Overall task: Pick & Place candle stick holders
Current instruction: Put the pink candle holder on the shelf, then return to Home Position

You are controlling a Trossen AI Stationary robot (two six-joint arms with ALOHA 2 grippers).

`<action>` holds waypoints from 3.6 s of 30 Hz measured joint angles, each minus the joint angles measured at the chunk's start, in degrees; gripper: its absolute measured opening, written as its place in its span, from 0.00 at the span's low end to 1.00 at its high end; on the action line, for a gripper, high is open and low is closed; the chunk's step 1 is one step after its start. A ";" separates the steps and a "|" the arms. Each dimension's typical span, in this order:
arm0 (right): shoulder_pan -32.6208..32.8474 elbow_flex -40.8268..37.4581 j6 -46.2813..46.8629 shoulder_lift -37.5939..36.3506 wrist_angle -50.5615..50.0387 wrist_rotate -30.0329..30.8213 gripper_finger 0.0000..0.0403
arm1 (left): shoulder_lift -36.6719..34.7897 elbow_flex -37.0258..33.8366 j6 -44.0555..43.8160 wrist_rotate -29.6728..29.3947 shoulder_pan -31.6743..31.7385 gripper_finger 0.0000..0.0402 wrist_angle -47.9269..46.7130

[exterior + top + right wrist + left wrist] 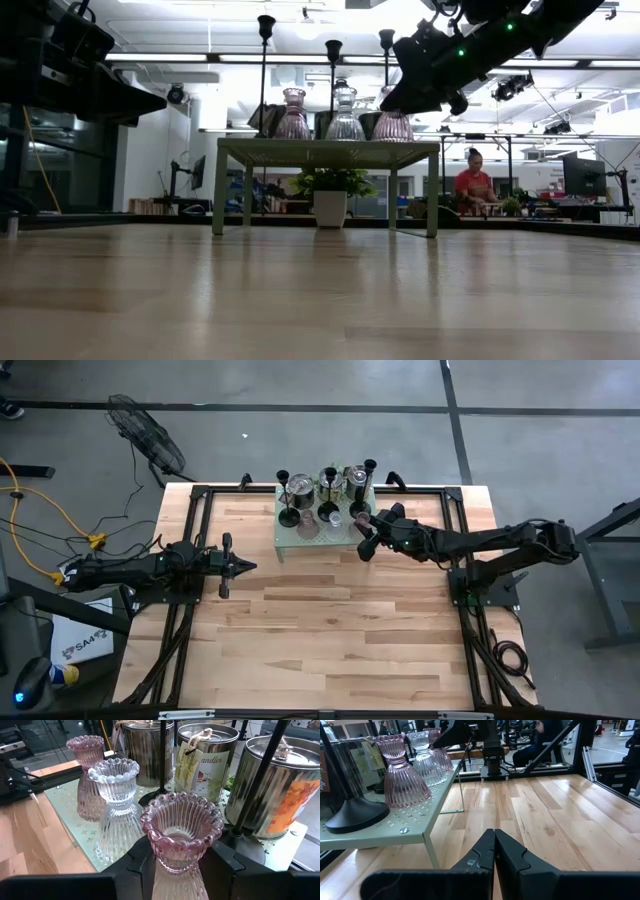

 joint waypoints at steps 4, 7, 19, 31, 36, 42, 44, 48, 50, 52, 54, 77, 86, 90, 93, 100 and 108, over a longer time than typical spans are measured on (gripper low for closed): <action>0.00 0.00 0.26 -0.04 -0.20 0.00 0.29 | 0.00 0.00 0.00 0.00 0.01 0.00 0.00; 0.00 0.00 0.34 -0.04 -0.39 -0.02 0.29 | 0.02 0.00 0.00 0.00 0.00 0.00 0.00; 0.00 0.17 2.01 -0.12 -2.13 0.07 0.29 | 0.00 0.00 0.00 0.00 -0.01 0.00 0.02; 0.00 0.17 2.12 -0.15 -2.31 -0.01 0.31 | 0.00 0.00 0.01 0.00 -0.01 0.00 0.02; 0.00 0.17 2.08 -0.15 -2.47 -0.04 0.38 | 0.01 0.00 0.01 0.00 -0.01 0.00 0.01; 0.00 0.17 1.68 -0.15 -1.07 -0.02 0.49 | 0.00 0.00 0.02 0.00 0.01 0.00 0.00; 0.00 0.17 1.66 -0.14 -0.59 -0.02 0.53 | 0.02 0.00 0.02 0.00 0.00 0.00 0.00; 0.00 0.15 1.57 -0.52 -0.21 -0.04 0.57 | 0.02 0.00 0.01 0.00 0.00 0.00 0.02; 0.00 0.13 1.55 -1.17 -0.41 -0.05 0.58 | 0.01 0.00 0.00 0.00 -0.01 0.00 0.01; 0.00 0.13 1.53 -2.27 -0.84 -0.09 0.58 | 0.02 0.00 0.00 0.00 -0.01 0.00 0.02; 0.06 0.13 1.53 -3.39 -1.58 -0.22 0.58 | 0.00 0.00 0.01 0.00 -0.01 0.00 0.01; 1.44 0.09 3.47 -11.17 -16.65 -1.79 0.57 | 0.00 0.00 0.00 0.00 -0.01 0.00 0.02; 5.97 0.09 10.93 -13.62 -29.97 -7.39 0.57 | 0.00 0.00 0.02 0.00 -0.01 0.00 0.02; 8.95 -0.47 11.19 -13.64 -31.09 -15.89 0.57 | 0.01 0.00 0.01 0.00 -0.01 0.00 0.01; 11.75 -3.52 11.60 -13.42 -27.94 -18.28 0.53 | 0.02 0.00 0.01 0.00 -0.01 0.00 0.02; 18.13 -15.80 18.14 -13.38 -12.83 -18.08 0.27 | 0.00 0.00 0.00 0.00 0.01 0.00 0.02; 22.26 -27.79 18.60 -17.14 7.36 -16.46 0.01 | 0.01 0.00 0.01 0.00 0.00 0.00 0.02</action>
